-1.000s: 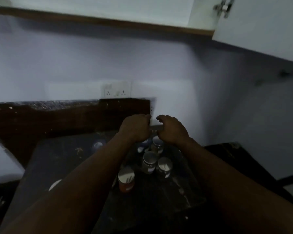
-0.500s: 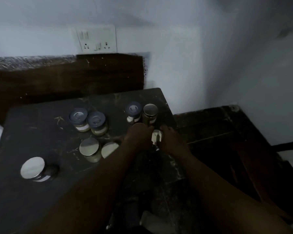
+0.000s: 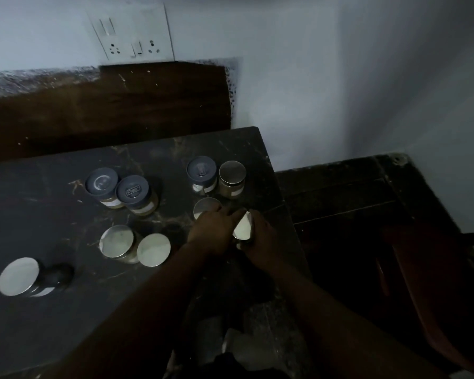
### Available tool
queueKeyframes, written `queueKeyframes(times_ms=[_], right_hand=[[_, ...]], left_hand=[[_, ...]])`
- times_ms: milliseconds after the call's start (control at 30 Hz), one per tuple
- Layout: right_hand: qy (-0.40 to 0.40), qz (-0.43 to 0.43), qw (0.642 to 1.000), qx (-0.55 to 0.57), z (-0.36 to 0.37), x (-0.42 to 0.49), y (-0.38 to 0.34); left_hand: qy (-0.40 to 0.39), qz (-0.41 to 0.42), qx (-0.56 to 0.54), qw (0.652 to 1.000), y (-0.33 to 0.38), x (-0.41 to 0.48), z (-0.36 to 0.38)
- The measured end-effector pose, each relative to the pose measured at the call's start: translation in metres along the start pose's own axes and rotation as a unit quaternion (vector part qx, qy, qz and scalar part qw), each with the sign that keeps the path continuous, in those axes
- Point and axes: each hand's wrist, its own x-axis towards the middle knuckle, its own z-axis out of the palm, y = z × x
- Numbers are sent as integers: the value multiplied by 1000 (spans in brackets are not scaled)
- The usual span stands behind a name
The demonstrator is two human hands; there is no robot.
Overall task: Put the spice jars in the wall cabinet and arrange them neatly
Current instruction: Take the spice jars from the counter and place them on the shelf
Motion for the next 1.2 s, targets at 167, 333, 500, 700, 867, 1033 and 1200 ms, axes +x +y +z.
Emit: queueKeyframes(times_ms=[167,333,500,700,867,1033,1200], right_hand=[[47,-28,998,8,-34,-7,-19],[171,-55,981,67,-68,-19,-70],[200,-147,962,113,-117,-20,-137],[278,-287,913,84,-189,-3,-240],[317,-352,877,86,-267,12,-329],[340,-385,855,74,-332,24,-392],[363,-375,852,39,-382,49,-427]], left_hand=[[85,41,-64,994,2,-7,-29],[190,76,-225,953,-1,-17,-81],[297,101,-255,915,-1,-16,-149],[441,126,-260,850,-5,1,-282],[521,145,-252,803,2,19,-392],[559,140,-238,782,10,39,-475],[552,142,-238,787,15,71,-534]])
